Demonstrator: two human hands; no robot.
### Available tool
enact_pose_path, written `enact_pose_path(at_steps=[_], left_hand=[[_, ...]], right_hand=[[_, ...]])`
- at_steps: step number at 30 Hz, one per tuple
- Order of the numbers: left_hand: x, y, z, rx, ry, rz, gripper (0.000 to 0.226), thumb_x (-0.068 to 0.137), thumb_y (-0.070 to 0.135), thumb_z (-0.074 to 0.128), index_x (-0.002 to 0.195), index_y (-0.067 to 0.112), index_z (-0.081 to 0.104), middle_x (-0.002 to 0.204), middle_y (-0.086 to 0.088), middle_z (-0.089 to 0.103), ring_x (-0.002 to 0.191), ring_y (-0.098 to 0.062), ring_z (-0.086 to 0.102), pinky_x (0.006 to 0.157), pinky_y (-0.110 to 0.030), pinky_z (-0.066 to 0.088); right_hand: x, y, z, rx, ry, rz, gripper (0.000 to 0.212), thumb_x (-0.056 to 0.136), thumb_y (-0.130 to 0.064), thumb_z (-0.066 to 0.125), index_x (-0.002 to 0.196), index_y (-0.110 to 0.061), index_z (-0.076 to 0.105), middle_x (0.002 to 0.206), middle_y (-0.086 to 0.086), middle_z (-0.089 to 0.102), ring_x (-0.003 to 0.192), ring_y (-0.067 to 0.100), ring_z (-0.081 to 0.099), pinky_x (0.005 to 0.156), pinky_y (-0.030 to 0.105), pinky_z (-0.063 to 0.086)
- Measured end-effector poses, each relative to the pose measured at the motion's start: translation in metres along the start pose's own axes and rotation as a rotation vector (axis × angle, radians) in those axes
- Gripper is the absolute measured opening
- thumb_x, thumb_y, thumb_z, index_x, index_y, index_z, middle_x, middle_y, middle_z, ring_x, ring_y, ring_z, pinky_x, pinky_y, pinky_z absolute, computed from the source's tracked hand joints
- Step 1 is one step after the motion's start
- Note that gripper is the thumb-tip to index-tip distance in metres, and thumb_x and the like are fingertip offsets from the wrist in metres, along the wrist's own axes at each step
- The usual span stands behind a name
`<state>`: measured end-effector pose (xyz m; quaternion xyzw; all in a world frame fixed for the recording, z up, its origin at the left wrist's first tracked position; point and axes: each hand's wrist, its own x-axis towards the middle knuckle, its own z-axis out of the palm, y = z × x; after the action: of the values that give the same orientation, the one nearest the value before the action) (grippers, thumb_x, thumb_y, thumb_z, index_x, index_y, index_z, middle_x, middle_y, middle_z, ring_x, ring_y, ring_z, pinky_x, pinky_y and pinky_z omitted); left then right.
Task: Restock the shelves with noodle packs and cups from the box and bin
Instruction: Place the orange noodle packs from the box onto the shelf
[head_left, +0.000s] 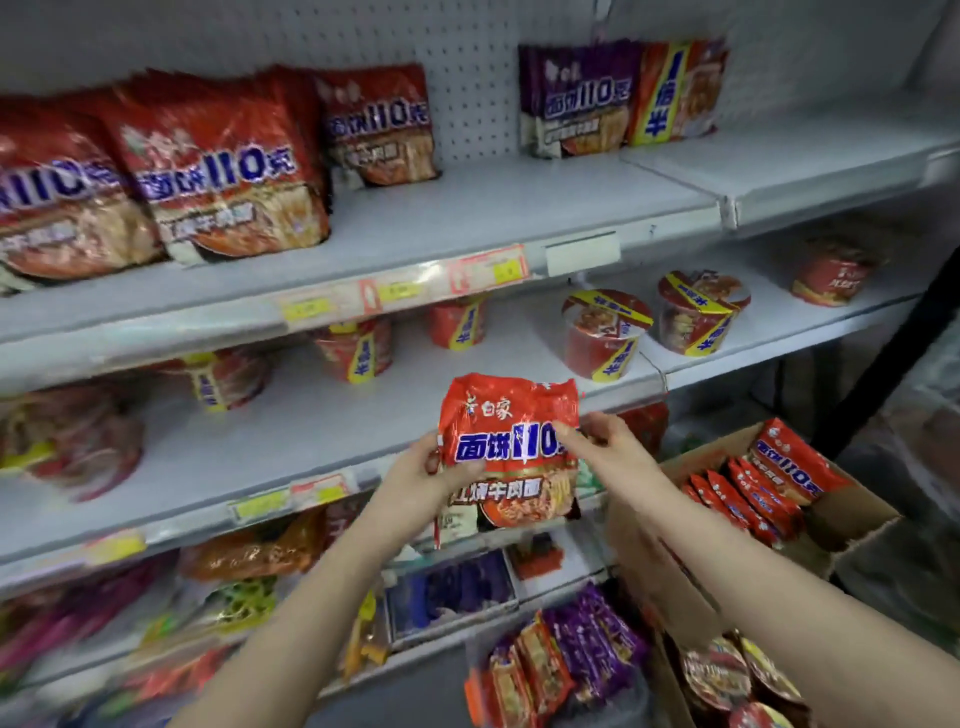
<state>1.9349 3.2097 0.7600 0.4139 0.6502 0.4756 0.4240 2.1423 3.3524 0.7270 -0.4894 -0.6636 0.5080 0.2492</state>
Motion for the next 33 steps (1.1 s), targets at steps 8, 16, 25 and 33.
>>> enact_pose_path(at_steps=[8, 16, 25, 33], left_hand=[[-0.062, 0.042, -0.115, -0.218, 0.142, 0.072, 0.059, 0.075, 0.03, 0.082, 0.125, 0.012, 0.056, 0.114, -0.008, 0.073, 0.106, -0.03, 0.07, 0.1, -0.053, 0.05], [-0.094, 0.077, -0.217, -0.166, 0.326, 0.216, 0.049, 0.08, 0.034, 0.079, 0.124, 0.022, 0.062, 0.113, -0.001, 0.074, 0.103, -0.022, 0.072, 0.092, -0.042, 0.054], [-0.086, 0.12, -0.335, 0.053, 0.644, 0.374, 0.026, 0.087, 0.023, 0.073, 0.112, 0.021, 0.067, 0.105, 0.006, 0.076, 0.098, -0.013, 0.071, 0.087, -0.033, 0.057], [-0.037, 0.133, -0.411, 0.271, 0.825, 0.314, 0.033, 0.088, 0.039, 0.072, 0.116, 0.023, 0.063, 0.114, 0.013, 0.067, 0.116, -0.016, 0.061, 0.094, -0.023, 0.047]], right_hand=[[-0.05, -0.11, 0.076, 0.034, -0.399, -0.151, 0.063, 0.073, -0.048, 0.077, 0.125, -0.02, 0.055, 0.108, -0.003, 0.074, 0.093, 0.014, 0.072, 0.078, 0.035, 0.059], [-0.045, -0.219, 0.139, -0.033, -0.478, -0.367, 0.062, 0.069, -0.037, 0.083, 0.121, -0.023, 0.053, 0.106, -0.005, 0.073, 0.092, 0.01, 0.072, 0.074, 0.03, 0.06], [0.005, -0.334, 0.22, -0.123, -0.439, -0.655, 0.032, 0.082, -0.027, 0.077, 0.107, -0.031, 0.057, 0.101, -0.022, 0.068, 0.088, -0.012, 0.065, 0.075, 0.011, 0.053], [0.053, -0.4, 0.275, -0.504, -0.223, -0.764, 0.03, 0.081, -0.054, 0.072, 0.08, -0.033, 0.05, 0.08, -0.02, 0.06, 0.067, -0.01, 0.053, 0.051, 0.011, 0.038]])
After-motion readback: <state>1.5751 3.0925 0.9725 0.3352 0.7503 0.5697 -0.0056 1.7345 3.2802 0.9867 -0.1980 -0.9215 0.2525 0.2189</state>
